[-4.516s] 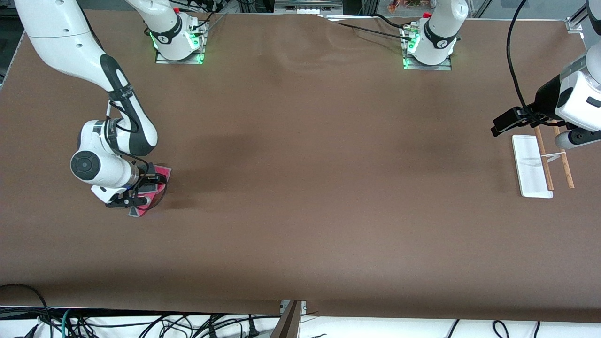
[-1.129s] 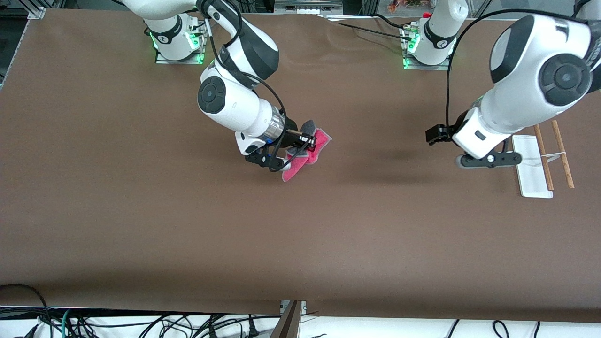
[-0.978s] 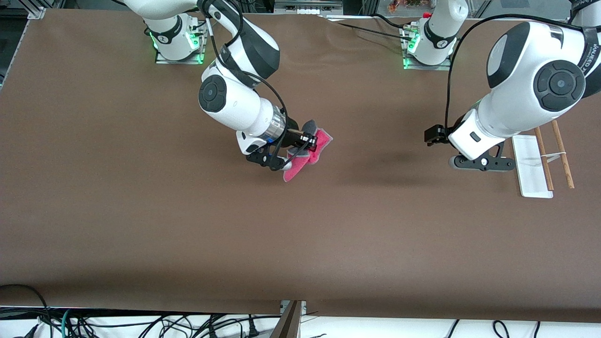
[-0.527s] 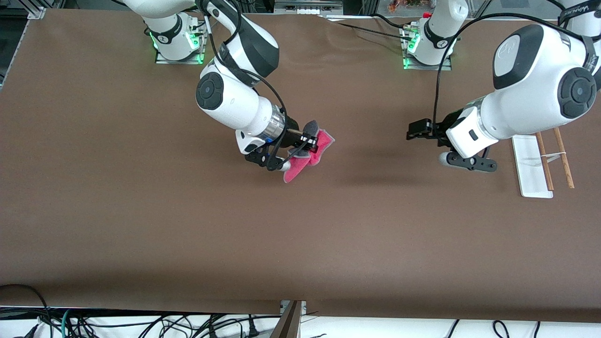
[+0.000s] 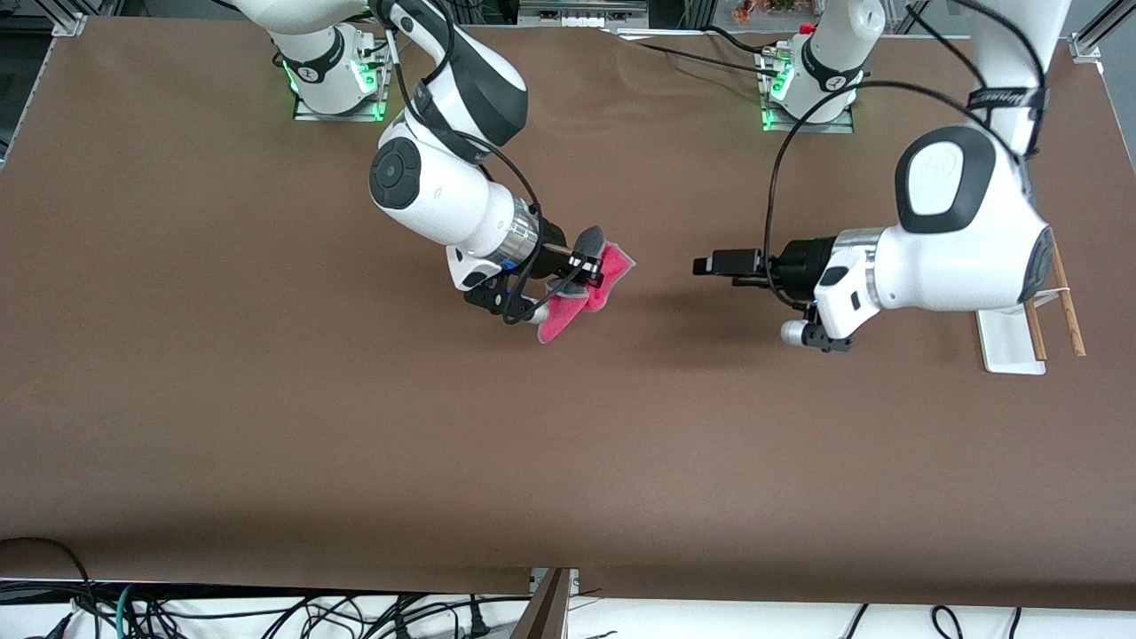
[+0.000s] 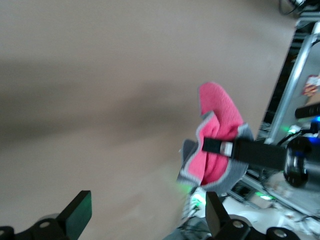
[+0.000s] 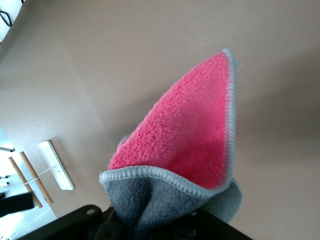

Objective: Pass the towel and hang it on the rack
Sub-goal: 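Hold the towel with the right gripper while the left gripper reaches it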

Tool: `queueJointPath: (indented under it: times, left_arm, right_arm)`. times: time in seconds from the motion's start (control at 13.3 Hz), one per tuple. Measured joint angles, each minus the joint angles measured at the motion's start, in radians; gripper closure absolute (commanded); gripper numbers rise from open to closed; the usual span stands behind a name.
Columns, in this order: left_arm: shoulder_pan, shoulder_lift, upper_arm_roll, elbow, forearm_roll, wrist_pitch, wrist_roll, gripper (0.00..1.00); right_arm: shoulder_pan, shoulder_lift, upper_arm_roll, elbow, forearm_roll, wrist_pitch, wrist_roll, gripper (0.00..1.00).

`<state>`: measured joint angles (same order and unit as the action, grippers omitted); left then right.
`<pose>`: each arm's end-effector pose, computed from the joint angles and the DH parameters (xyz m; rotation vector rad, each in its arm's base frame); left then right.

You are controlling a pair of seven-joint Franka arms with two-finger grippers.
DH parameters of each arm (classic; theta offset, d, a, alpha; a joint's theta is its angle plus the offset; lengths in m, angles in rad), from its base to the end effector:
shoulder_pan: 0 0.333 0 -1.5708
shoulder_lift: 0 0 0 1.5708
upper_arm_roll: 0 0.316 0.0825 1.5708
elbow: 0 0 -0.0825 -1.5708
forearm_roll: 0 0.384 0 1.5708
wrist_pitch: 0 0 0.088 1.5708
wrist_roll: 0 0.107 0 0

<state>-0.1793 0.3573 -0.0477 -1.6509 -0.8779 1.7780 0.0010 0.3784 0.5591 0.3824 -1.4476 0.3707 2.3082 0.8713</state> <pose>0.6145 -0.2069 0.4177 2.2937 0.0817 -0.3800 0.5649 0.4694 0.4191 -2.5037 0.5154 0.1878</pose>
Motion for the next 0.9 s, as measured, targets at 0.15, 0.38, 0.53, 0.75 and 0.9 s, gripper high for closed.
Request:
queueJointPath:
  times: [0.15, 0.38, 0.53, 0.75, 0.9]
  left_arm:
    - [-0.017, 0.03, -0.002, -0.024, -0.062, 0.069, 0.011, 0.0]
    - [-0.051, 0.056, -0.005, -0.033, -0.174, 0.123, 0.014, 0.01]
    - [-0.07, 0.062, -0.005, -0.033, -0.21, 0.139, 0.013, 0.02]
    - [-0.072, 0.062, -0.006, -0.038, -0.212, 0.123, 0.002, 0.19]
    - [-0.072, 0.061, -0.005, -0.044, -0.212, 0.104, -0.016, 0.35]
  right_arm:
    - [0.006, 0.002, 0.0, 0.01, 0.003, 0.003, 0.012, 1.0]
    - [0.021, 0.014, 0.0, 0.03, 0.003, 0.046, 0.037, 1.0]
    - [0.027, 0.028, 0.0, 0.042, 0.003, 0.059, 0.041, 1.0]
    - [0.027, 0.038, -0.003, 0.048, 0.003, 0.076, 0.041, 1.0]
    - [0.026, 0.042, -0.009, 0.049, 0.003, 0.096, 0.041, 1.0]
